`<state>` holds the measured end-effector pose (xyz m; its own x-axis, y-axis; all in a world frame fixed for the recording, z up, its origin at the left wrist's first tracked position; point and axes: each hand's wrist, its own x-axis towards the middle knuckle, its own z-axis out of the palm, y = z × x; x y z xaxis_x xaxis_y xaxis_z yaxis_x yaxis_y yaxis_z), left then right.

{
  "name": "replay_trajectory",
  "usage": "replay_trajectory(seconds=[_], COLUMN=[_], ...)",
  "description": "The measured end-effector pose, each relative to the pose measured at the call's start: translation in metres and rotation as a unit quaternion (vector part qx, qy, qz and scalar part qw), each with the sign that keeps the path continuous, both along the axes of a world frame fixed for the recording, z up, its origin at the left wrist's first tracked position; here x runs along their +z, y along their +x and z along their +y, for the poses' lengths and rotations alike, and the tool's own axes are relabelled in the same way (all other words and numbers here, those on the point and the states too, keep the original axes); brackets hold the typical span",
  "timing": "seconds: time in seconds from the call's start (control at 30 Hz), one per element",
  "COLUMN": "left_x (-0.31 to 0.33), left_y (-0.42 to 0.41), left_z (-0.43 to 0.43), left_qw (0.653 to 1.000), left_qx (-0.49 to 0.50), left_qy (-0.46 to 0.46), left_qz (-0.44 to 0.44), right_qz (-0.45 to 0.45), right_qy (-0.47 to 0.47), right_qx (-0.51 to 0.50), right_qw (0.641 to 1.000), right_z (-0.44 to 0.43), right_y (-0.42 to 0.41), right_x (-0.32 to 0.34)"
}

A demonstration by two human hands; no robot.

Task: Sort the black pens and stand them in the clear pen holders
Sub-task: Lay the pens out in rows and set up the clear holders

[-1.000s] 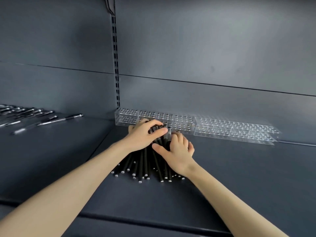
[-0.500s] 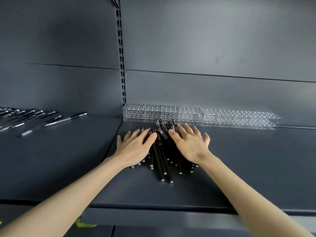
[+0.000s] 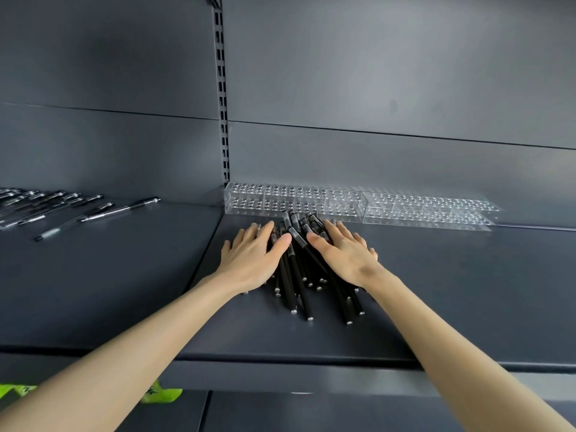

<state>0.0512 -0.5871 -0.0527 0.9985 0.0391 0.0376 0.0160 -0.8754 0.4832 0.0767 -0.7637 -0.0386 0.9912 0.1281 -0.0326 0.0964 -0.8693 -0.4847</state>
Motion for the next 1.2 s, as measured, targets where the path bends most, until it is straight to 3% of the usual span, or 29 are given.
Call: replay_trajectory(seconds=[0.47, 0.7, 0.97, 1.2], left_x=[0.012, 0.043, 0.089, 0.069], left_y=[-0.005, -0.017, -0.065, -0.114], left_z=[0.001, 0.026, 0.118, 0.265], left_qw=[0.997, 0.972, 0.936, 0.937], left_qx=[0.021, 0.006, 0.044, 0.092], left_qy=[-0.001, 0.030, 0.034, 0.034], left_qz=[-0.070, -0.232, -0.346, -0.335], right_qz=[-0.046, -0.164, -0.281, -0.288], right_qy=[0.024, 0.105, 0.142, 0.147], right_qx=[-0.006, 0.006, 0.119, 0.180], right_qw=[0.999, 0.981, 0.942, 0.929], right_z=[-0.010, 0.010, 0.117, 0.260], right_y=[0.001, 0.000, -0.026, -0.059], right_x=[0.003, 0.028, 0.081, 0.074])
